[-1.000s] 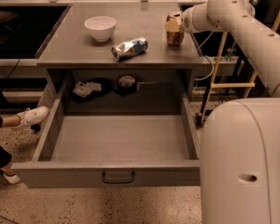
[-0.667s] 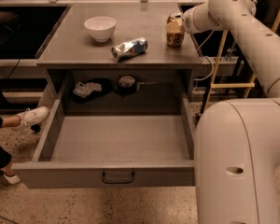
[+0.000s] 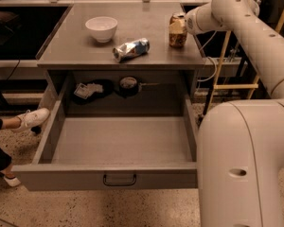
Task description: Pick orange can from top drawer and place on counter
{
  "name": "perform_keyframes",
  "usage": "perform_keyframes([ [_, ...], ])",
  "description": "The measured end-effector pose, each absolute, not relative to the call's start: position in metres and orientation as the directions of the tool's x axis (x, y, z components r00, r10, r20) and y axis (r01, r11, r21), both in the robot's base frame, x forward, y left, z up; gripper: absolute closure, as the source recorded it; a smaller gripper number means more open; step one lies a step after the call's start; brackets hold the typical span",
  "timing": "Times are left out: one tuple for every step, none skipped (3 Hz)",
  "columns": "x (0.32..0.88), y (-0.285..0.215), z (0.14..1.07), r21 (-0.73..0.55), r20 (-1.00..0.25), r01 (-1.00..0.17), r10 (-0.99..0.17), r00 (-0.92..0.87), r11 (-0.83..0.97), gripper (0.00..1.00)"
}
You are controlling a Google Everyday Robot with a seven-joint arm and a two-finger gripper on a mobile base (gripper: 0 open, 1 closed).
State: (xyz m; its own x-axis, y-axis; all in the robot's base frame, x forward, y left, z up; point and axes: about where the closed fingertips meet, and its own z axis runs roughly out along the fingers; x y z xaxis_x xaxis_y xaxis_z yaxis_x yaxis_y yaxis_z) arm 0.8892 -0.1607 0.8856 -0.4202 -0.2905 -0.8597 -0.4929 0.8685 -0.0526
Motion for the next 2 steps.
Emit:
perform_keyframes([
  [0.8892, -0.1606, 0.8856, -0.053, -0.86, -0.493, -0.291, -0.42, 0.868, 0.35],
  [0.8892, -0.1606, 0.8855, -0.053, -0.86, -0.493, -0.291, -0.42, 0.868, 0.11],
])
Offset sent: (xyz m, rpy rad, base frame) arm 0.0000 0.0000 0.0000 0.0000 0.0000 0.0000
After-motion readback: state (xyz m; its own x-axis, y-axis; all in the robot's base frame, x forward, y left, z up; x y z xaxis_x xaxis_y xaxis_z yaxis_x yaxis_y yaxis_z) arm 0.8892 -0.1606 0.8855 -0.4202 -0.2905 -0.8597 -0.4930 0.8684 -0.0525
